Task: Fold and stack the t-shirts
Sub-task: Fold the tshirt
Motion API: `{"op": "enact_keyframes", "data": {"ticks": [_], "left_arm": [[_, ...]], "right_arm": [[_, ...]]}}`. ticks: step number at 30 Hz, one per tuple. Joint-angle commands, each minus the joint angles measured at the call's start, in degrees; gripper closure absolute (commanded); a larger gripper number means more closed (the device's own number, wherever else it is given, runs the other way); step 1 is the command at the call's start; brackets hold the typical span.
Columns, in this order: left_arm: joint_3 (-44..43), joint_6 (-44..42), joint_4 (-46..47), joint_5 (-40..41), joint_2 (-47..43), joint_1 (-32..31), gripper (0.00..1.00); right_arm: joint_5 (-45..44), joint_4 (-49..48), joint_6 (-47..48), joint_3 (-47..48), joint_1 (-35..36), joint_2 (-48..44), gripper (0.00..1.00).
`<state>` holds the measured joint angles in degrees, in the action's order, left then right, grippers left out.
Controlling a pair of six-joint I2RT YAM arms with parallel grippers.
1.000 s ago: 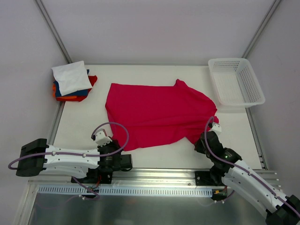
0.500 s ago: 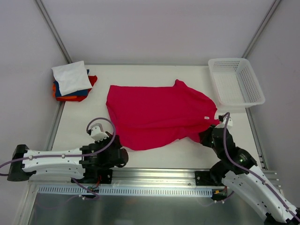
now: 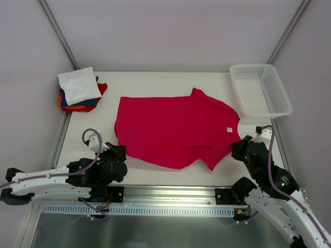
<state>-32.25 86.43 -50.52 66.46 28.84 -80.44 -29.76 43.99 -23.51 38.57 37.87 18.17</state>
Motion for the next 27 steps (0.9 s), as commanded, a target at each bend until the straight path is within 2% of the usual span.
{"op": "enact_keyframes", "data": {"ticks": [1, 13, 22, 27], "left_arm": [[-1.1, -2.7, -3.3, 2.7, -2.3, 1.5, 1.0], [-2.4, -6.8, -7.0, 3.5, -9.2, 7.8, 1.0], [-4.0, -9.4, -7.4, 3.7, -6.5, 13.3, 1.0], [-6.4, -11.1, -7.4, 3.9, -3.7, 14.1, 1.0]], "right_arm": [[-5.8, 1.5, 2.6, 4.4, 0.3, -0.6, 1.0], [-11.9, -1.2, 8.8, 10.8, 0.3, 5.7, 1.0], [-13.7, -7.2, 12.1, 12.1, 0.4, 14.4, 1.0], [-16.2, -8.6, 14.5, 14.5, 0.2, 16.5, 1.0]]}}
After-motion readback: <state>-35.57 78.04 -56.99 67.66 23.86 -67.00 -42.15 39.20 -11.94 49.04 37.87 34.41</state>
